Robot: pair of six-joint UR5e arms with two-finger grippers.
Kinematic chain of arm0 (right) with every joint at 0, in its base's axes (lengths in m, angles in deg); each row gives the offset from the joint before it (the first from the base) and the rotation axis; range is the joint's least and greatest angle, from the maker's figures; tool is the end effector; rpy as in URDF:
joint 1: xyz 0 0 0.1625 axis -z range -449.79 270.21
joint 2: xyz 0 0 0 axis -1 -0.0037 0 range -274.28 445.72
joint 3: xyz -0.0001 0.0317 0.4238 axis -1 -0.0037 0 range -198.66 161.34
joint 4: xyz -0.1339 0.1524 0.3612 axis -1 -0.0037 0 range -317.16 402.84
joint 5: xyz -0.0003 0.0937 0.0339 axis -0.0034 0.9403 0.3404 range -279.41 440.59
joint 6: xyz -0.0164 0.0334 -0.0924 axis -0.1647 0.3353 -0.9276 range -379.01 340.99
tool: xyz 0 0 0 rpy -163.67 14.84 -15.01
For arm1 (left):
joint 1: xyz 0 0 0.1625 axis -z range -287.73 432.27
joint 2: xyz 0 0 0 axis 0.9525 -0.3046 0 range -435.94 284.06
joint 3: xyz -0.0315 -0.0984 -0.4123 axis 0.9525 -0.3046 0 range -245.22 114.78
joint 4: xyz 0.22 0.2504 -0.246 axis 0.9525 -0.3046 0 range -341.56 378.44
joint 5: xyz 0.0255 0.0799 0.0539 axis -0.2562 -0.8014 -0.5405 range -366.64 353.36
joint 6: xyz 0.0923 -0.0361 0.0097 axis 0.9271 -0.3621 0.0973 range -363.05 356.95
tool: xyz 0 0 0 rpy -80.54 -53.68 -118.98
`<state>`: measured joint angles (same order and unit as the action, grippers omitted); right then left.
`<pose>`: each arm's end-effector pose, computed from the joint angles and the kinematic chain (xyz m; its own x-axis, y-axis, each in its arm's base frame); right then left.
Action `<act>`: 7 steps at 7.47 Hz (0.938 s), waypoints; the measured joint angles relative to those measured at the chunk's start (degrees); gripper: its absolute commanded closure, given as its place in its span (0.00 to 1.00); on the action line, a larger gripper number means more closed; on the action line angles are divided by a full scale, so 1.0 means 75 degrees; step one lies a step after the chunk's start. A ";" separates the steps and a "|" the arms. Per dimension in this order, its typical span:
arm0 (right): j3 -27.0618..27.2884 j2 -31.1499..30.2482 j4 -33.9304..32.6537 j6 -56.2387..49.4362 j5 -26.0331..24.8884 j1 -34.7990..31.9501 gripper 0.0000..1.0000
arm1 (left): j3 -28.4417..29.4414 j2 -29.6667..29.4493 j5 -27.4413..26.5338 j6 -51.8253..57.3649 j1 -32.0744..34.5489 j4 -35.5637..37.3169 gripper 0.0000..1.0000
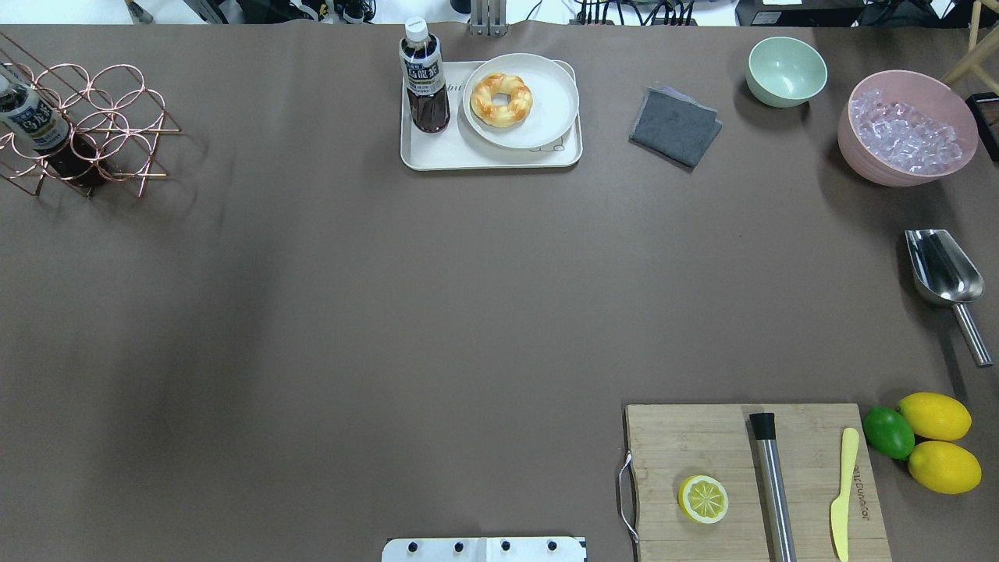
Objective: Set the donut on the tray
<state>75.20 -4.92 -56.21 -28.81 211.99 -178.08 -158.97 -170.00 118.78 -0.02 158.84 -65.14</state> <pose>0.0531 -0.4802 0.6499 0.7359 -0.1252 0.6654 0.1572 0.9875 0.0119 -0.0442 -0.5239 0.6119 0.8083 0.1155 -0.5773 -0.1028 0.9932 0.0549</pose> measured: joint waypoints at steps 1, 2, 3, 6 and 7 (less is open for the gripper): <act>0.0000 0.0021 0.0000 0.0016 0.0001 -0.0004 0.00 | 0.0009 0.0007 0.0008 0.0010 0.0000 -0.0001 0.02; 0.0000 0.0046 0.0000 0.0038 0.0006 -0.0004 0.00 | 0.0013 0.0010 0.0035 0.0021 0.0000 -0.0006 0.02; 0.0000 0.0075 0.0000 0.0064 0.0010 -0.0005 0.00 | 0.0012 0.0013 0.0061 0.0032 0.0000 -0.0009 0.02; 0.0003 0.0125 0.0000 0.0092 0.0018 -0.0005 0.00 | 0.0006 0.0058 0.0337 0.0056 0.0000 -0.0012 0.02; 0.0003 0.0129 0.0000 0.0097 0.0021 -0.0005 0.00 | 0.0031 0.0080 0.0720 0.0062 0.0008 -0.0012 0.02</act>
